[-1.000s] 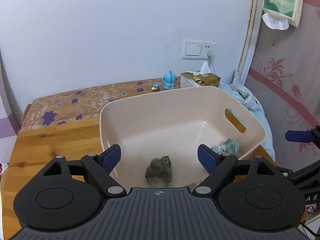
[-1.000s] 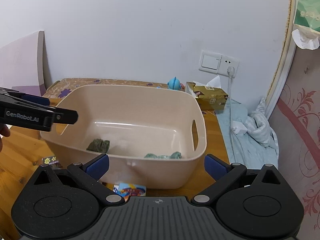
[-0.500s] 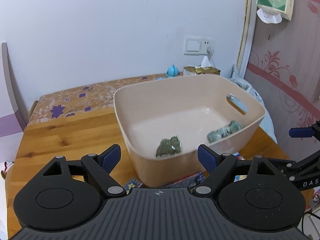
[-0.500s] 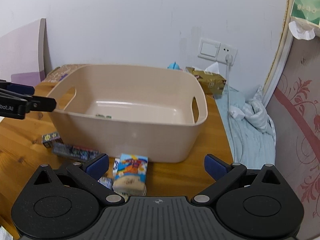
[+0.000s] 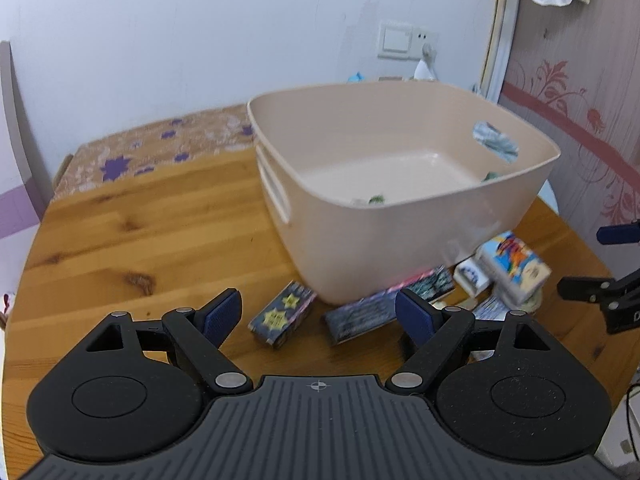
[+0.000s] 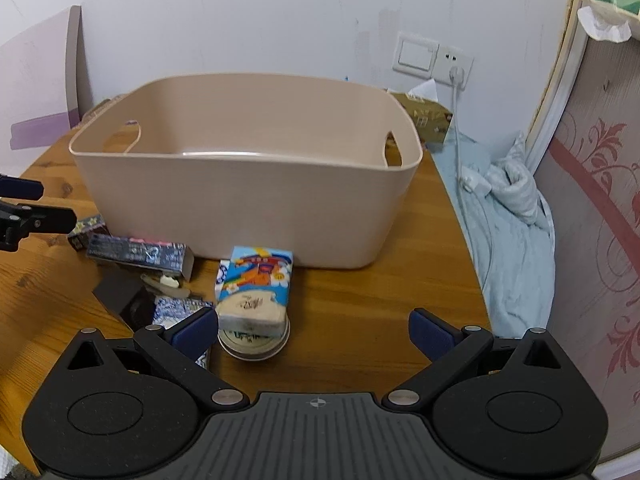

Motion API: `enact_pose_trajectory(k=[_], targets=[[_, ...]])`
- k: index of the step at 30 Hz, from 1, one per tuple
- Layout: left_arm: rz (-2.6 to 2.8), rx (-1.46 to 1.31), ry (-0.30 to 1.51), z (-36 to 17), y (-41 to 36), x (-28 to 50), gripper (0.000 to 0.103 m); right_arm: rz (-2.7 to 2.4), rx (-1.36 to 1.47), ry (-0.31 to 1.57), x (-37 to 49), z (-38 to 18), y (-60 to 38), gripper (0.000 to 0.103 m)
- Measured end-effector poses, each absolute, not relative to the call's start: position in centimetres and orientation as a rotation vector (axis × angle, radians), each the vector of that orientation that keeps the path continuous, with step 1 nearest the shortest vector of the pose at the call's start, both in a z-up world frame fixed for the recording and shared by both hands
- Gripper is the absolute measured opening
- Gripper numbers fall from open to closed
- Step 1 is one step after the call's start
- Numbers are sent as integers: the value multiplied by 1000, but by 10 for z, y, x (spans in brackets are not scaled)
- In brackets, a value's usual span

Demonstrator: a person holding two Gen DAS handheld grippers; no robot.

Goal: Organize objects
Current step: 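Grasp the dark star-printed box with the left tool while the right tool grasps the cartoon tissue pack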

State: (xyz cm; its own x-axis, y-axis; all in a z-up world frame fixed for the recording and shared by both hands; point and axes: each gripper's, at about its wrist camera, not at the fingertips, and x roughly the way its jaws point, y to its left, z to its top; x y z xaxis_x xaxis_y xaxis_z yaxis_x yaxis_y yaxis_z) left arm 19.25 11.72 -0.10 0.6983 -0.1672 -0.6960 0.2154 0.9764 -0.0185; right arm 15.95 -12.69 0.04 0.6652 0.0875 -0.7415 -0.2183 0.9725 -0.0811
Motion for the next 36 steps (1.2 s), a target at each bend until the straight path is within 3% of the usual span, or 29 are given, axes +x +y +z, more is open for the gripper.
enact_pose_trajectory(k=[17,25,36], targets=[[-268,97,839,-40,142,225,85,206,-118,867,180,-27,-113,103],[-268,115,826,-37,146,233,77,217,-121,869,187,-34,-105,95],[-301,164,893,-55,143,242,53,230,-112,882,196,-40,-102,80]])
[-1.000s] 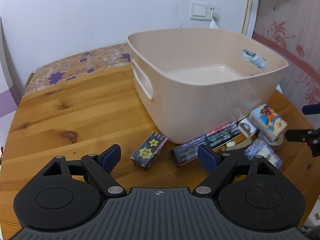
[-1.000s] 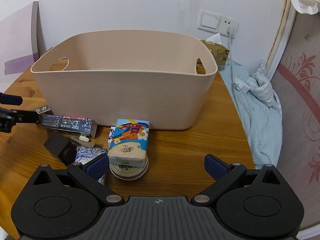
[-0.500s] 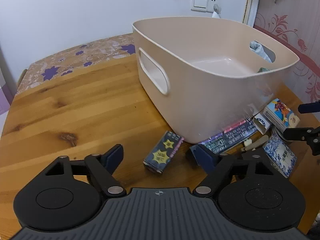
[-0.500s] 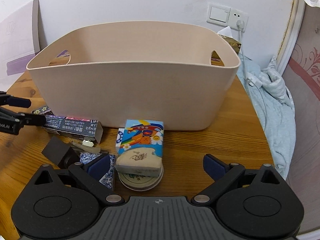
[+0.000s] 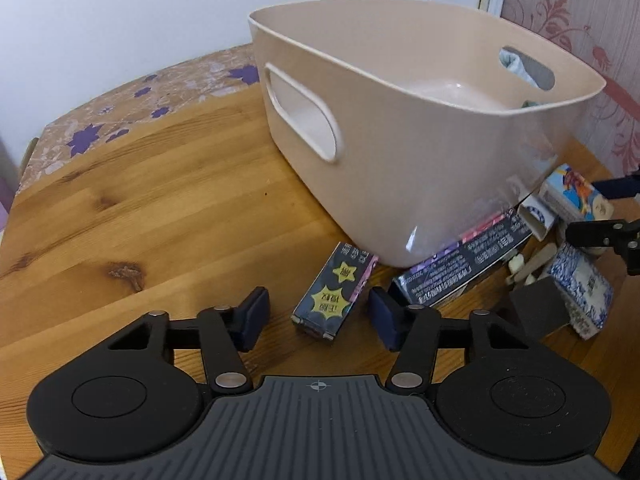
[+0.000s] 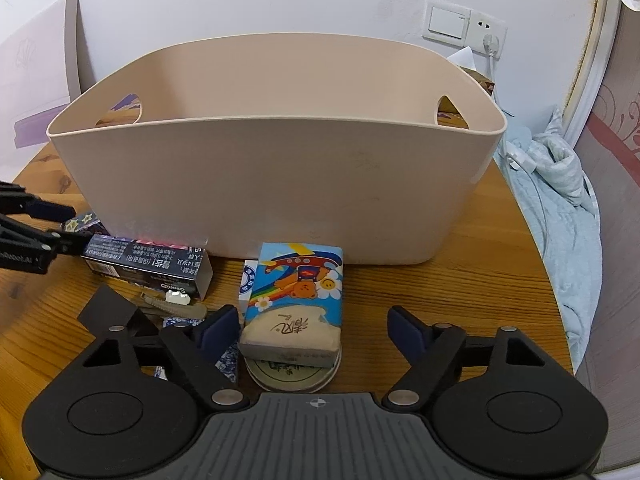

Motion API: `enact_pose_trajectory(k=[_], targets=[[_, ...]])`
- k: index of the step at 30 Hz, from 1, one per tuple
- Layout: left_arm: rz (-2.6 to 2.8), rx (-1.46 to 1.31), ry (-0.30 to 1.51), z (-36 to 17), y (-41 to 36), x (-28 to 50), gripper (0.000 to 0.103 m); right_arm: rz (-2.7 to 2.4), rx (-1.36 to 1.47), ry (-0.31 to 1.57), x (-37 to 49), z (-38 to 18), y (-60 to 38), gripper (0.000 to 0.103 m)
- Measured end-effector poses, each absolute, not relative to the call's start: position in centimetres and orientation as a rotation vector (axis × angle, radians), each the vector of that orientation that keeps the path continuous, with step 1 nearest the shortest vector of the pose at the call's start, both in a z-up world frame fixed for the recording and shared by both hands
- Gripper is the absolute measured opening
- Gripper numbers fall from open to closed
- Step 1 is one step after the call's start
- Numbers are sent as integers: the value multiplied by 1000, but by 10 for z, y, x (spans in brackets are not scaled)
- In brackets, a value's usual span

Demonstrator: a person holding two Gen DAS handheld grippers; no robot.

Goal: Organize objects
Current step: 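Grasp the dark star-printed box with the left tool while the right tool grasps the cartoon tissue pack, then lift both held items over the basket and release them inside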

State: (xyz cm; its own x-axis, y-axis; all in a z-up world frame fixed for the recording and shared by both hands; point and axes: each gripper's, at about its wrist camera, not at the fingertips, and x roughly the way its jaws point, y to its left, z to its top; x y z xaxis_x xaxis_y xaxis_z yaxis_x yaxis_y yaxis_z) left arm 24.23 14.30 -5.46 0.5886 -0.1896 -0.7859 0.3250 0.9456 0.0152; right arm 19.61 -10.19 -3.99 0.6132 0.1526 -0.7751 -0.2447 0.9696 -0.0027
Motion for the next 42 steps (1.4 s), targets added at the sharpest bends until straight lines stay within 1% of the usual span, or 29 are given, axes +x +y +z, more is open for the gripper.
enact_pose_trajectory(k=[1,2,3,4,7,8,13,25,42], targets=[[-304,160,892,-54,143,243,51,231,-109,882,196,-40,-102,76],[-306,161,889,-54,143,243,46,232,-107,881,196,-40,-102,73],[-309,162,888,-54,142,243,41,232,-106,881,196,-39,-102,71],[-314,162,888,-54,142,243,38,235,-104,881,197,-39,-102,68],[-323,168,891,-52,140,243,24,255,-108,882,194,-37,-100,57],[-321,167,892,-52,140,242,24,260,-111,881,191,-37,-98,52],[-318,158,884,-47,139,232,24,263,-123,871,185,-34,-95,43],[-318,137,851,-33,138,204,24,238,-97,820,173,-18,-110,43],[-333,165,669,30,119,163,24,212,-80,710,145,17,-136,43]])
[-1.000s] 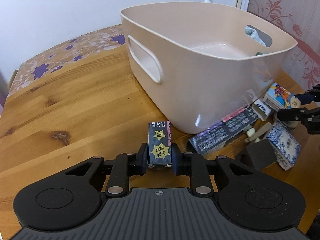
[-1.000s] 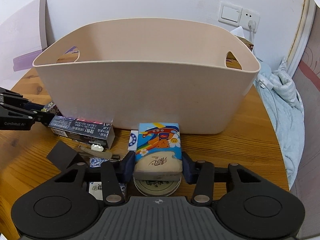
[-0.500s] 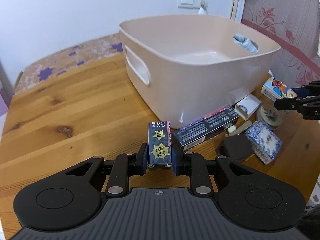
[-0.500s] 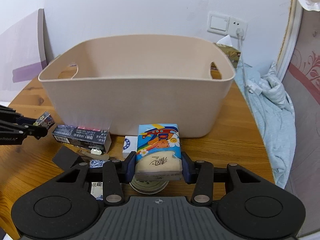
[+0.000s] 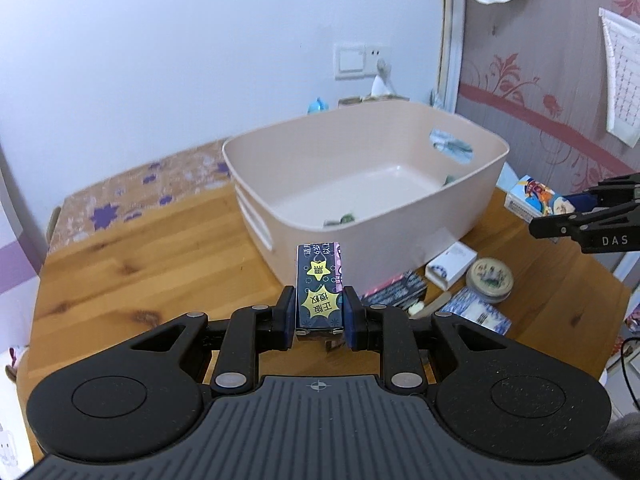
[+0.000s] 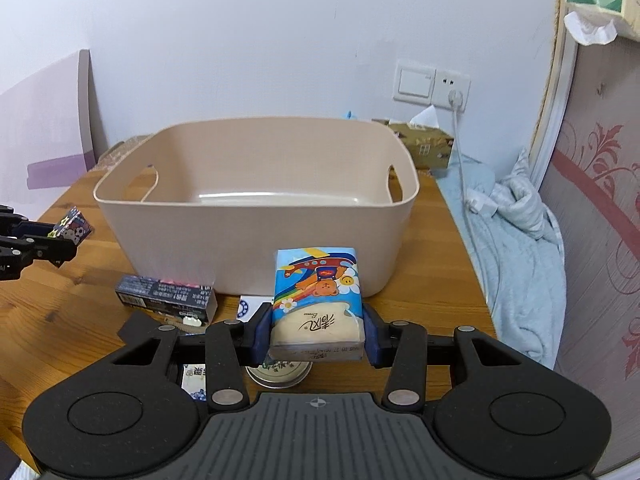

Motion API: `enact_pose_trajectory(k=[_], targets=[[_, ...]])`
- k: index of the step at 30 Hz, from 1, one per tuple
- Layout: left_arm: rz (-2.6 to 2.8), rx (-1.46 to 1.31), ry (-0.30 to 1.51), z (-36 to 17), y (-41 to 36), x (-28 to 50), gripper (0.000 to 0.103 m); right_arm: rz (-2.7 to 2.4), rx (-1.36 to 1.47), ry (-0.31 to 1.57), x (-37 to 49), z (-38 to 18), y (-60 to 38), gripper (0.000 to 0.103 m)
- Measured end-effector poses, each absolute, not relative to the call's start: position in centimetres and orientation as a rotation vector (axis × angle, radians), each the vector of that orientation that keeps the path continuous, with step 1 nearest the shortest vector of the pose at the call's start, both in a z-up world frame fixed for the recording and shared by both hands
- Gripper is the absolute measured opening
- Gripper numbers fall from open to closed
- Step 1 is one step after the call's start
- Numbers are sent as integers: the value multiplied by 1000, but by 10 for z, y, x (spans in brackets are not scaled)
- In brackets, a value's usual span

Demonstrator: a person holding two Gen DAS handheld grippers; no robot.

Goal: Organize objects
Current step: 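Lift both held items over the basket and release them inside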

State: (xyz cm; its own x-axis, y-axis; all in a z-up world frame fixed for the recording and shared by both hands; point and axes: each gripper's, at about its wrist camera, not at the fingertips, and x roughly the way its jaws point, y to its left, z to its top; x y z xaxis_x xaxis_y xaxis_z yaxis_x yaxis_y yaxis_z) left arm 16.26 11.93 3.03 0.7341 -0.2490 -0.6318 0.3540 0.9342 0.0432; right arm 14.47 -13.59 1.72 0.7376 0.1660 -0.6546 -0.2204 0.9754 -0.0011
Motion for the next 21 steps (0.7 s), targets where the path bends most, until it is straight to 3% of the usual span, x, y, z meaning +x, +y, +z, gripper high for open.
enact_pose_trajectory(k=[21], targets=[[-326,151,529,79,86,194,24,205,-38,590,159,57,-148,43]])
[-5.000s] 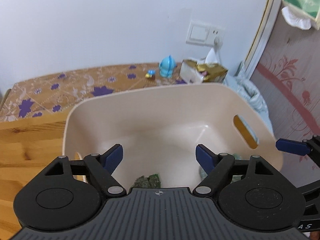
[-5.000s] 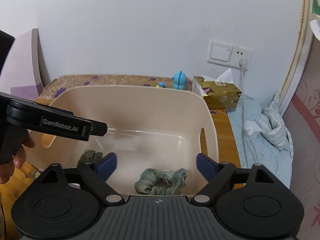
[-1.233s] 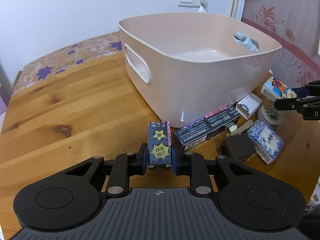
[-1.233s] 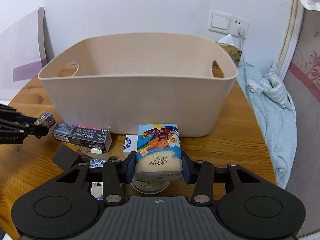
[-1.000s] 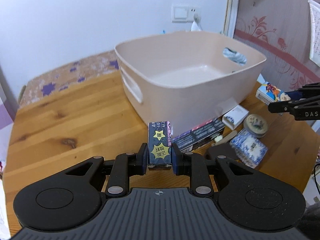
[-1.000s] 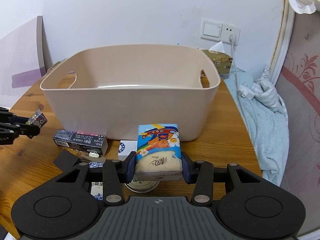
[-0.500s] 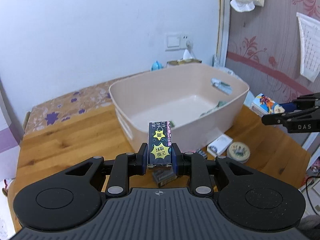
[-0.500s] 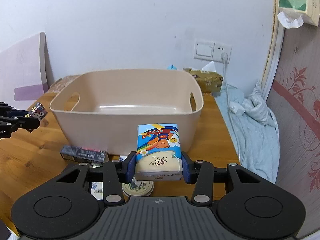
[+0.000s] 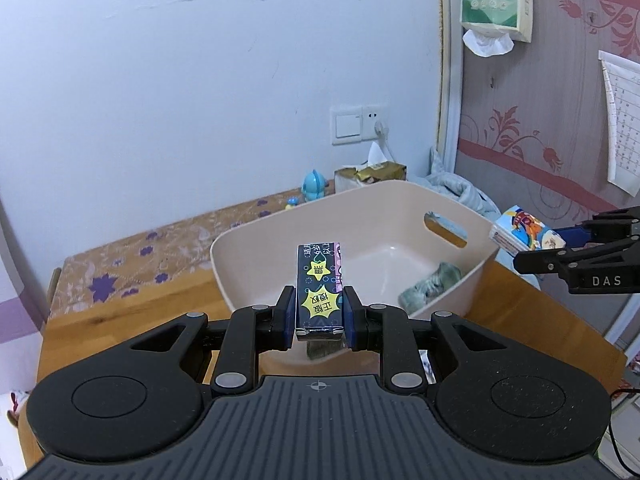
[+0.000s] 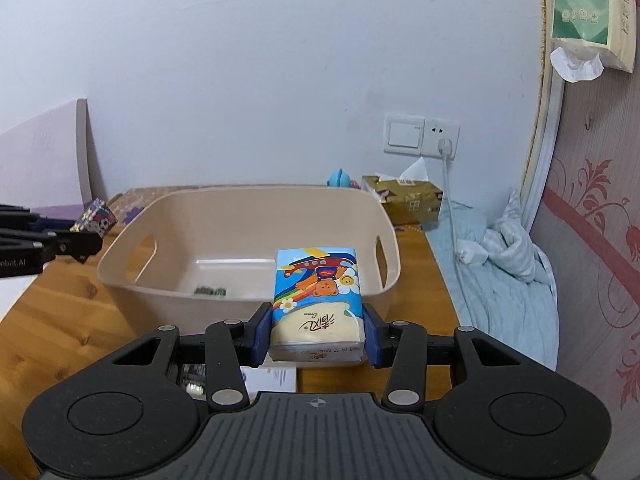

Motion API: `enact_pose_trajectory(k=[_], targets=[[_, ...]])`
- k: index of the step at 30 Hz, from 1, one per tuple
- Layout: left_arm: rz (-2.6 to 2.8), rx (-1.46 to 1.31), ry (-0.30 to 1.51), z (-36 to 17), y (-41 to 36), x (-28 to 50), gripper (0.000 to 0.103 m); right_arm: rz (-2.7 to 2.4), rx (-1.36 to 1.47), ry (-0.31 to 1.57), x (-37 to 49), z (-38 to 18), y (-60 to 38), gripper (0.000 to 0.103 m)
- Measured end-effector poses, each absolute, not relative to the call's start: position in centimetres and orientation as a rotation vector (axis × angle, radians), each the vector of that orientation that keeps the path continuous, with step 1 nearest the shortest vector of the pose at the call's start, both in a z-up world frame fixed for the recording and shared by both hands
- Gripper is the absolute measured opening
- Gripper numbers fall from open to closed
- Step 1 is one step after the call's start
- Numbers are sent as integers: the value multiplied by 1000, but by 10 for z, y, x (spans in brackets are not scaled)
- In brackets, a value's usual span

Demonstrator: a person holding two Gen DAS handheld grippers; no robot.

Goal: Organize objects
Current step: 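Lift both held items over the basket and release them inside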

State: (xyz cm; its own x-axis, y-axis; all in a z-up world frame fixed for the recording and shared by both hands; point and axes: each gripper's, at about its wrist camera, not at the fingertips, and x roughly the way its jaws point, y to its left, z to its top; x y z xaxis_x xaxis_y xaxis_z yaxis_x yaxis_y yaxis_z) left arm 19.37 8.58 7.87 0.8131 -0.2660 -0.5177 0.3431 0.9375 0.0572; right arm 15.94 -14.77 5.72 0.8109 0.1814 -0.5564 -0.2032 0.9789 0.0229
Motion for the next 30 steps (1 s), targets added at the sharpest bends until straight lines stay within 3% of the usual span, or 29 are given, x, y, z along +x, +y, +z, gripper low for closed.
enact_pose_trajectory(k=[13,30], targets=[[-279,152,552,67,58,246,24,172,-36,564,204,64,-154,43],[-250,180,743,22,44,316,24,233,-156,682,269,35,-117,43]])
